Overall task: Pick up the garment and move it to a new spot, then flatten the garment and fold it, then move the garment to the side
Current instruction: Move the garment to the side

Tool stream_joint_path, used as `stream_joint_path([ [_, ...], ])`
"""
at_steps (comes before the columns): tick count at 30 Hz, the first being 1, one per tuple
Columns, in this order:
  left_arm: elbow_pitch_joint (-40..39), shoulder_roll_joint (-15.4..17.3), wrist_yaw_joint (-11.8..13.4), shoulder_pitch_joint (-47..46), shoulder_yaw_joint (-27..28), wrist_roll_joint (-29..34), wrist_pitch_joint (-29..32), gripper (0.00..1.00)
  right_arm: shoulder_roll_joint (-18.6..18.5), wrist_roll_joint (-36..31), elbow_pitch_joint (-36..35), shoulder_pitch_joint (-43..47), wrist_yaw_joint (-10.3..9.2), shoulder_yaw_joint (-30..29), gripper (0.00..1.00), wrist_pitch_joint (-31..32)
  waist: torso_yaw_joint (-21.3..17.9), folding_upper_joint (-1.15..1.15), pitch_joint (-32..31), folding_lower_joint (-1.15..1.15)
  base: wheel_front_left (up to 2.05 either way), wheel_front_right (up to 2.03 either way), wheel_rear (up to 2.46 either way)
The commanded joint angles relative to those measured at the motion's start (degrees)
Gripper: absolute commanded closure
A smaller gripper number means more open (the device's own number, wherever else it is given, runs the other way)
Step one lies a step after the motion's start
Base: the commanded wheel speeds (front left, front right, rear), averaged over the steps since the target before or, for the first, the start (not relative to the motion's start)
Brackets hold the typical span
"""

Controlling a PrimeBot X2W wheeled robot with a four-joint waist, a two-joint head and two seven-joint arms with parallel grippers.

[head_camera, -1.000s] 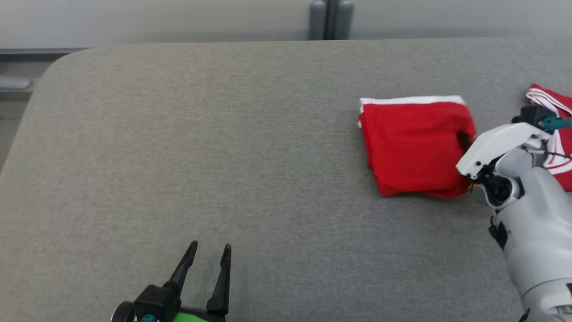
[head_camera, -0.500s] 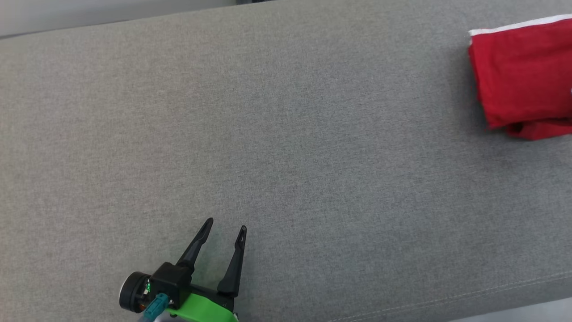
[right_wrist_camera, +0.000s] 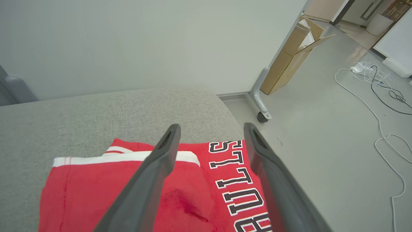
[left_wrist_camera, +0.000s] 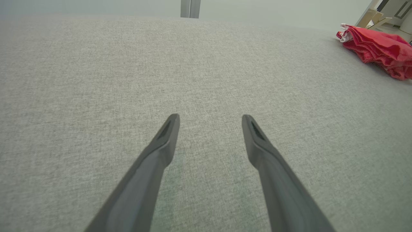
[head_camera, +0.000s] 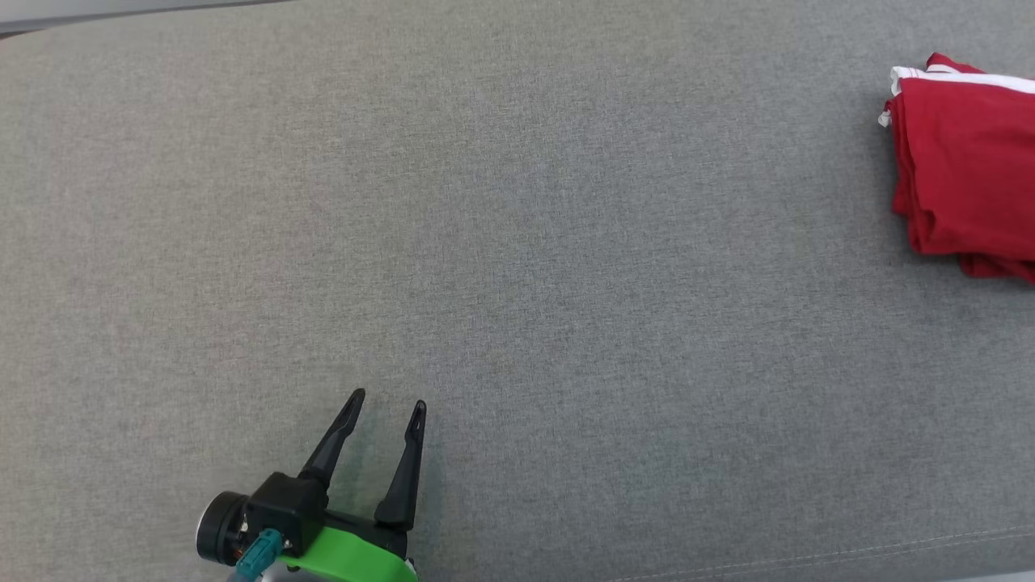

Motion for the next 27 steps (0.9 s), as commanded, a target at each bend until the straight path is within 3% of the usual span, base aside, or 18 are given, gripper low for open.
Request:
stream_joint_path([
  [1,-0.43,-0.14,-0.15,0.89,0.84,0.14,-0.15,0.0,1.73,0.48,-1.14,1.23,-0.08,-0.1,0.0,-2.28,-0.31,0.0,-1.7,-0.01,0.0,0.0,0.0],
  [8,-1.78,-1.59,0.32,3.8,4.85,1.0,-0.15,0.0,5.01,7.54,-8.1,8.88,-0.09,6.66,0.0,-13.31,1.48,0.0,-9.24,-0.01,0.0,0.0,0.0],
  [16,-2.62,-2.42,2.13,9.59,10.41,1.15,-0.15,0.0,6.34,17.51,-23.73,32.82,-0.09,13.14,0.0,-20.44,5.18,0.0,-19.81,-0.01,0.0,0.0,0.0],
  [22,-2.01,-2.55,1.42,11.53,13.02,1.74,-0.15,0.0,12.24,17.37,-35.14,47.74,-0.08,13.11,0.0,-22.19,5.66,0.0,-21.9,-0.01,0.0,0.0,0.0],
  [27,-1.31,-2.63,1.07,12.08,15.06,1.53,-0.15,0.0,17.67,16.27,-39.14,55.62,-0.09,13.93,0.0,-22.58,5.36,0.0,-22.61,-0.01,0.0,0.0,0.0],
])
